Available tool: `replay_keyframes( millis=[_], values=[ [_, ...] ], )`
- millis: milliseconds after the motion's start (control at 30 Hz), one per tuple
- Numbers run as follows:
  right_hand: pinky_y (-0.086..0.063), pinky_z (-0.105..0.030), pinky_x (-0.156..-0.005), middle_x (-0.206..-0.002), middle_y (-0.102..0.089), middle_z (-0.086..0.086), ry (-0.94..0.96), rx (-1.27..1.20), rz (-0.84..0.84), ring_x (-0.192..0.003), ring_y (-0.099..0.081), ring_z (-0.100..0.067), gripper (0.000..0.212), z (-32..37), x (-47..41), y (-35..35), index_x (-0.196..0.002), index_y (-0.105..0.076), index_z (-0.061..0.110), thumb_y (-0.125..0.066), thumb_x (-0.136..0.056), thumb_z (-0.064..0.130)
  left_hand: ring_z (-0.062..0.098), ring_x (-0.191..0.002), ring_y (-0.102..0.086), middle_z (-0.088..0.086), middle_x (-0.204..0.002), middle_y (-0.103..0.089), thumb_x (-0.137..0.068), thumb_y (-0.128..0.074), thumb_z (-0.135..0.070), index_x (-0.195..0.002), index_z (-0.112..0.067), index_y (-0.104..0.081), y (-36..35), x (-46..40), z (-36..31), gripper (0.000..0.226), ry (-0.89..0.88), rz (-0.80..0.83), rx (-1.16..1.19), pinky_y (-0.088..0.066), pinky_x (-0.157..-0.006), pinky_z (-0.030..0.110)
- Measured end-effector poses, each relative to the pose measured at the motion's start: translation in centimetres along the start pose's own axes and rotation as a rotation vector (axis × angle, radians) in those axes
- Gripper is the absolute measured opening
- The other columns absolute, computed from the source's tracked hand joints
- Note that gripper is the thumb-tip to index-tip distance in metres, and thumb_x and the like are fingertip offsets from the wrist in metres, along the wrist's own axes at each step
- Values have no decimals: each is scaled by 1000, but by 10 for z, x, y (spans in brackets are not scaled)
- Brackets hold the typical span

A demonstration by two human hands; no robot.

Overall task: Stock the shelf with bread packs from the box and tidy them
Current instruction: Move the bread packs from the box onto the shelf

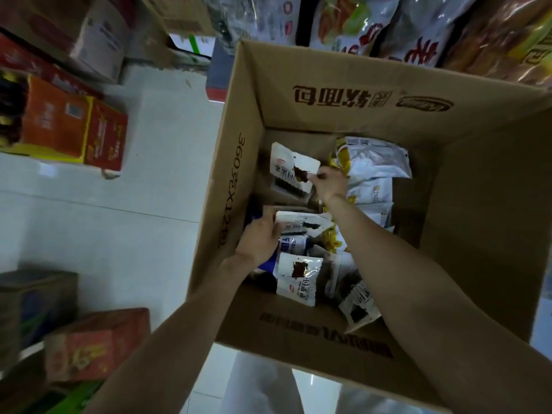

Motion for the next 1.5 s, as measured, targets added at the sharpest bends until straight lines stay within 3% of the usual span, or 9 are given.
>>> replay_keyframes(
  millis=[133, 300, 433, 500, 667, 900, 1067, 1233, 1500],
  values=[
    [-36, -35, -65, -75, -52, -8, 144, -185, -119, -75, -51, -26, 26, 22, 30, 30, -101, -48, -1, -43, -100, 24, 21, -79, -66, 11, -103, -67, -102, -37, -25, -114, -10, -41, 21, 9, -3, 20, -9, -199, 21, -51, -55, 27],
    [-41, -18, -72, -103, -58, 5, 351, -353, -350, -85, -52, 2, 28, 50, 102, 120, -124, -46, 6, -37, -102, 20, 31, -83, -69, 11, -102, -71, -101, -40, -26, -113, -7, -47, 56, 14, -25, 24, 76, -522, 135, -49, -60, 33],
    [-36, -22, -50, -93, -64, -12, 339, -199, -524, -69, -59, -22, 25, 53, 148, 189, -111, -45, 1, -36, -102, 22, 29, -88, -68, 10, -106, -71, -99, -46, -25, -110, -6, -52, 89, 28, -64, 23, 34, -663, 287, -39, -62, 24],
    [-36, -30, -53, -89, -64, -17, 331, -152, -603, -70, -59, -32, 24, 53, 167, 219, -106, -44, 0, -36, -101, 21, 22, -90, -67, 5, -105, -70, -99, -46, -28, -110, -9, -53, 109, 37, -91, 23, -74, -697, 403, -46, -67, 27],
    [-28, -32, -54, -66, -43, 8, 288, -247, -763, -54, -39, -14, 20, 49, 206, 290, -96, -41, 0, -38, -101, 18, 2, -89, -64, -12, -96, -67, -97, -51, -32, -101, -20, -55, 160, 54, -171, 14, -335, -720, 562, -51, -74, 23],
    [-27, -34, -55, -73, -48, -10, 311, -402, -881, -63, -39, -20, 17, 53, 237, 377, -93, -43, 3, -39, -101, 18, -10, -78, -60, -19, -84, -63, -98, -50, -28, -95, -22, -53, 206, 61, -289, 7, -499, -742, 699, -47, -71, 16],
    [-29, -34, -53, -67, -38, -19, 372, -494, -964, -59, -31, -20, 28, 61, 234, 440, -92, -39, -3, -37, -101, 24, -1, -50, -35, -8, -61, -40, -99, -47, -28, -76, -16, -48, 230, 51, -374, 26, -521, -724, 930, -27, -54, 20],
    [-25, -32, -49, -63, -31, 0, 454, -541, -1061, -53, -25, -8, 25, 73, 210, 498, -88, -32, 5, -34, -102, 25, 7, -68, -49, -4, -76, -55, -100, -45, -22, -84, -18, -53, 215, 22, -455, 19, -599, -510, 1134, -39, -62, 21],
    [-34, -27, -55, -78, -51, -2, 369, -420, -833, -64, -44, -14, 17, 66, 112, 533, -102, -44, 8, -32, -103, 20, 19, -109, -59, -1, -120, -64, -96, -52, -26, -120, -19, -56, 142, -46, -470, 25, -423, -366, 433, -43, -81, 29]
  ],
)
Point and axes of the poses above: each hand's wrist, its own x-axis away from the middle knuckle, its own y-axis out of the back of the hand, z = x × y, the point moved 4 cm from there along -x, towards the middle knuckle
